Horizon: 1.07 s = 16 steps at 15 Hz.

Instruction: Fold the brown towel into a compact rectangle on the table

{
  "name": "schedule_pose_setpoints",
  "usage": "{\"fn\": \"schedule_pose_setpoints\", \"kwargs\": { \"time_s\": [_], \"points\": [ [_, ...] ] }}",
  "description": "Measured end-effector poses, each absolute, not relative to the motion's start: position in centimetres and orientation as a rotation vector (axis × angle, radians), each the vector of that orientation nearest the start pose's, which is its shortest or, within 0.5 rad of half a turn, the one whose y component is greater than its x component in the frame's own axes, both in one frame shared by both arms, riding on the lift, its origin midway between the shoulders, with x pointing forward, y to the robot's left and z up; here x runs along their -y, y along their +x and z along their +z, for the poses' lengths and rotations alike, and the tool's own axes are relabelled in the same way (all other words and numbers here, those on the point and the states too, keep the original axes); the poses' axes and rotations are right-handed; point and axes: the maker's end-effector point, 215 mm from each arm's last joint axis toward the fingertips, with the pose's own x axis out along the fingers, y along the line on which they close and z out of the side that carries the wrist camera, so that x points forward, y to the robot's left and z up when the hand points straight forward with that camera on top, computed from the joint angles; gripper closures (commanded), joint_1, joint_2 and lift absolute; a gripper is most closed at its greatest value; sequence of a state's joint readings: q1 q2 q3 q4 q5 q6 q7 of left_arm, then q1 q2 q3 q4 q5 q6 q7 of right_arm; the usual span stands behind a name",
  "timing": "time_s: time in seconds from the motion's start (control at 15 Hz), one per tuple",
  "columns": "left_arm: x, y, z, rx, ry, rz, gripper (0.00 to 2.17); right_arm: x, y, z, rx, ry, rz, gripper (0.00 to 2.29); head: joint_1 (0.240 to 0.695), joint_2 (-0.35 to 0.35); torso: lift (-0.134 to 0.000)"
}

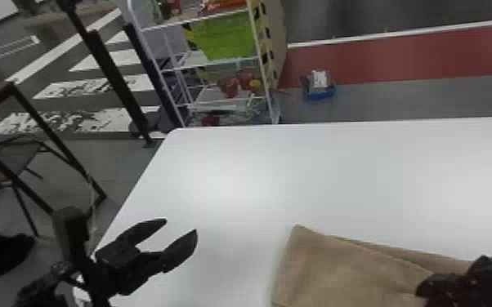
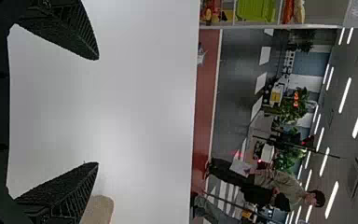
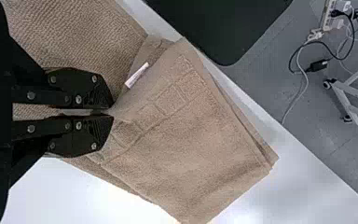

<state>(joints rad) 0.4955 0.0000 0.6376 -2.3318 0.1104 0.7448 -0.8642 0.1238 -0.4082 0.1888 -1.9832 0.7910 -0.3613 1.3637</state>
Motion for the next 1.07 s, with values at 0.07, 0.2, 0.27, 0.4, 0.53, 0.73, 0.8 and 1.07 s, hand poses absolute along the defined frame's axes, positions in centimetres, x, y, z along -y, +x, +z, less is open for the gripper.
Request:
{"fn": "schedule_pose_setpoints", "kwargs": {
  "time_s": [0.07,0.2,0.27,0.4,0.53,0.73,0.8,1.07],
  "points": [
    [-36.1,35.9,-35.1,-0.424,-0.122,-0.284,0.08,10.3,36.0,-41.5,-0.178,-1.405,1.523,1.48,0.695,0.35,-0.134],
    [-36.1,35.9,-35.0,-0.423,-0.122,-0.285,0.08,10.2,36.7,-39.1,-0.13,-1.34,1.485,1.48,0.695,0.35,-0.134],
    [-36.1,35.9,-34.9,-0.422,-0.121,-0.285,0.08,10.3,37.1,-37.8,-0.103,-1.312,1.464,1.48,0.695,0.35,-0.134],
    [-36.2,35.9,-34.8,-0.421,-0.119,-0.284,0.08,11.0,37.8,-35.1,-0.055,-1.268,1.411,1.48,0.695,0.35,-0.134],
    [-36.1,35.9,-34.8,-0.42,-0.119,-0.284,0.08,12.3,37.6,-33.2,-0.032,-1.253,1.366,1.48,0.695,0.35,-0.134],
    [-36.2,36.0,-34.8,-0.419,-0.119,-0.28,0.08,14.8,36.0,-33.9,-0.069,-1.275,1.353,1.48,0.695,0.337,-0.134],
    [-36.1,36.1,-34.9,-0.418,-0.12,-0.281,0.08,15.1,35.5,-35.5,-0.103,-1.281,1.371,1.48,0.695,0.328,-0.134],
    [-35.5,36.4,-34.9,-0.415,-0.123,-0.295,0.08,14.6,35.4,-38.5,-0.149,-1.29,1.417,1.48,0.695,0.325,-0.134]
  ]
}}
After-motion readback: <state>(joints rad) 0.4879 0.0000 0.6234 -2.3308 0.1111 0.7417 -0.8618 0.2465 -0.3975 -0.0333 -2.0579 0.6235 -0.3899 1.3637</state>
